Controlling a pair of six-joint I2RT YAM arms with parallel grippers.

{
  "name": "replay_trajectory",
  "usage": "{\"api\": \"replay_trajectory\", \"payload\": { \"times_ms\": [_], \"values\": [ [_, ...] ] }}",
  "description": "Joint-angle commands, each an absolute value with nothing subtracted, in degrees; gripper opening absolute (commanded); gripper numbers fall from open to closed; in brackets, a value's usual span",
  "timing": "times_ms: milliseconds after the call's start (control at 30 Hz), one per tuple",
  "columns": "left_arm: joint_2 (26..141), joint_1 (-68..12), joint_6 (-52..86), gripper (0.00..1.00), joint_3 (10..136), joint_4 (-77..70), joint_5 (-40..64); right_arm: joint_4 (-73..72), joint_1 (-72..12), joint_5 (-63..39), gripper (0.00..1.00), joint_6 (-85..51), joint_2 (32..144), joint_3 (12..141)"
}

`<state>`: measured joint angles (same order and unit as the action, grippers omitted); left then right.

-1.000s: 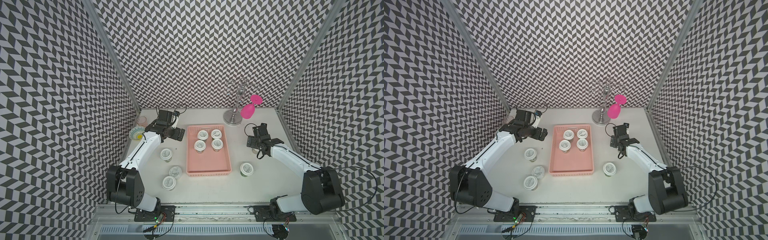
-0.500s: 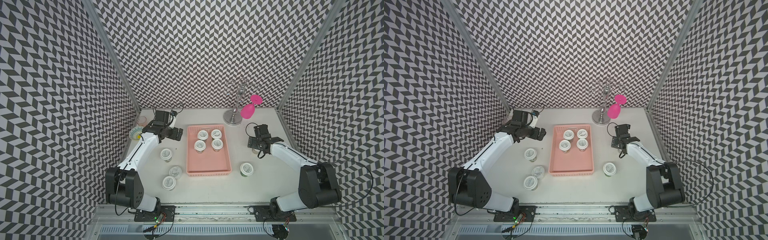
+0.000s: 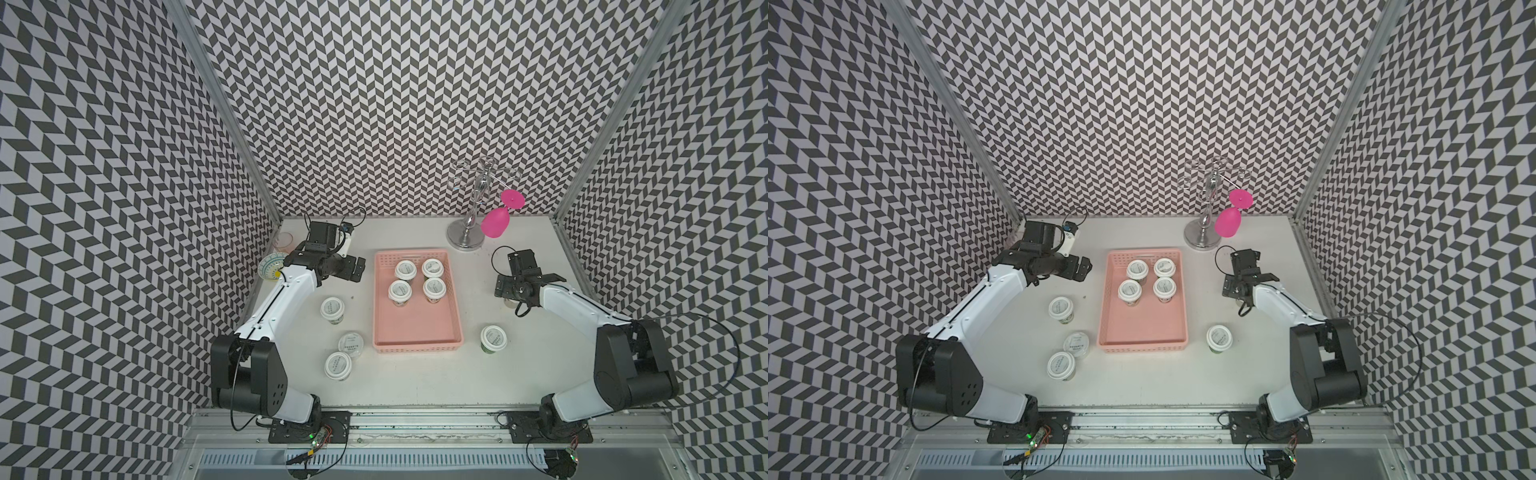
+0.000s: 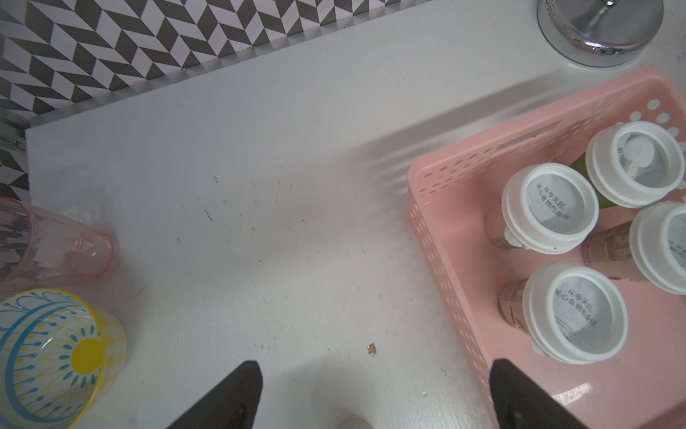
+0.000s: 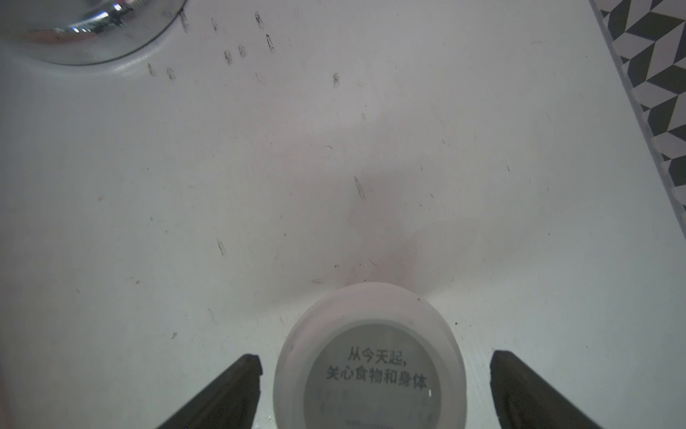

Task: Put the yogurt in the basket
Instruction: Pick up the yogurt from the center of the board.

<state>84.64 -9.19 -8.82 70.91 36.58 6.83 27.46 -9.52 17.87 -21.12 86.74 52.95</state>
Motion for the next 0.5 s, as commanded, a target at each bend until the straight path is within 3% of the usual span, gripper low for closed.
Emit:
{"api": "replay_trajectory", "payload": {
  "times_ms": [0,467],
  "values": [
    [83.2,-8.7,-8.22,0.99,70.31,35.51,7.82,26.72,-9.01,16.91,0.96,-21.74,87.36,53.84],
    [83.3,-8.57,-8.22,0.99,70.29,35.5,8.03,26.56,-8.55,16.37,0.89,-21.58,87.56,53.61]
  ]
}}
